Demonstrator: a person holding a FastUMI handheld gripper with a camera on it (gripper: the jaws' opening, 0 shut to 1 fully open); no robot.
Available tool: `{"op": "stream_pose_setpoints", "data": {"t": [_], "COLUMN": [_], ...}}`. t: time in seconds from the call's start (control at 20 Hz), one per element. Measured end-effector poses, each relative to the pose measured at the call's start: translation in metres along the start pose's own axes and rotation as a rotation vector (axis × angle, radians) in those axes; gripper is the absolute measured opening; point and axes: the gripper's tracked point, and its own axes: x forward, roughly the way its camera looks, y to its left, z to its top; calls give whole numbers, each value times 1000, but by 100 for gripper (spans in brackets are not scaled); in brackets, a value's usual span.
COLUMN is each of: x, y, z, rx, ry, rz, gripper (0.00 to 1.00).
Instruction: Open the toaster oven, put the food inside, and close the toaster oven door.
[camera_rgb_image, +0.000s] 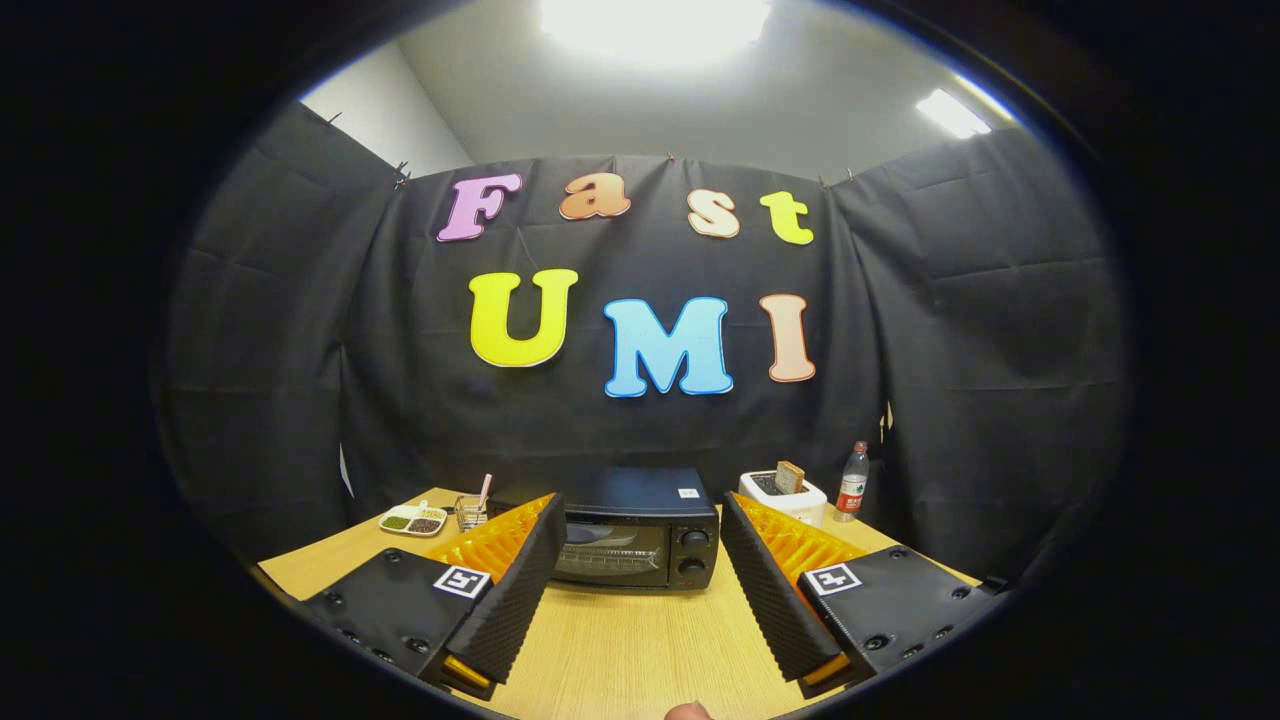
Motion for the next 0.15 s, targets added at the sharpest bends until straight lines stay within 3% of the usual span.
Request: {"op": "stream_pose_setpoints", "data": {"t": [0.15], "x": [-1], "y": [-7], "z": [0], "rx": [1], "ry": [5], "rz": [-6], "gripper": [98]}}
